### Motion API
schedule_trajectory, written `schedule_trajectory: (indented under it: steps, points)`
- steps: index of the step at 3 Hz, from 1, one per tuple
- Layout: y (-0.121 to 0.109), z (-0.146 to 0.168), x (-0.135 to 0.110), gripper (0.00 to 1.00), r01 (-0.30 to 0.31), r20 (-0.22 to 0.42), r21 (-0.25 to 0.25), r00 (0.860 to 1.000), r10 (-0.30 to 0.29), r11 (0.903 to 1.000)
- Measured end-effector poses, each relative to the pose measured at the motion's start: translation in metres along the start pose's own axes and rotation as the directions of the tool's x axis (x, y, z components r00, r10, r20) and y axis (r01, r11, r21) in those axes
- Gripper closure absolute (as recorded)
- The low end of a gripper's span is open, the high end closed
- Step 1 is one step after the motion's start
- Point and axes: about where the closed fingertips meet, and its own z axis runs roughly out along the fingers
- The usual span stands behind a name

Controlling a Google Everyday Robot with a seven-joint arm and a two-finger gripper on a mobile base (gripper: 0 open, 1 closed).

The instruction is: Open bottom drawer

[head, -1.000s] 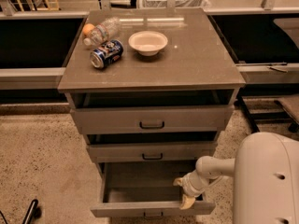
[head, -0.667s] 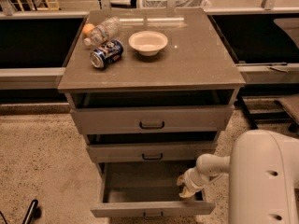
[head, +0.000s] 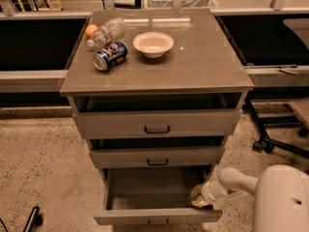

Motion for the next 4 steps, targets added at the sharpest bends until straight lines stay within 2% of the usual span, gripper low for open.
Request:
schedule_trajectory:
  steps: [1,2,3,4]
  points:
    - [0.002,0.017,0.026,0.64,-0.060,0.053,-0.038,0.997,0.062,0.9975]
    - [0.000,0.034,0.033,0.86,-0.071,0.061,-0.083,0.995,0.076,0.9940]
    - [0.006,0.042,0.028,1.00,-0.063,0.062,-0.117,0.996,0.070,0.9912]
    - [0.028,0.040,0.022,1.00,-0.077,0.071,-0.160,0.993,0.089,0.9841]
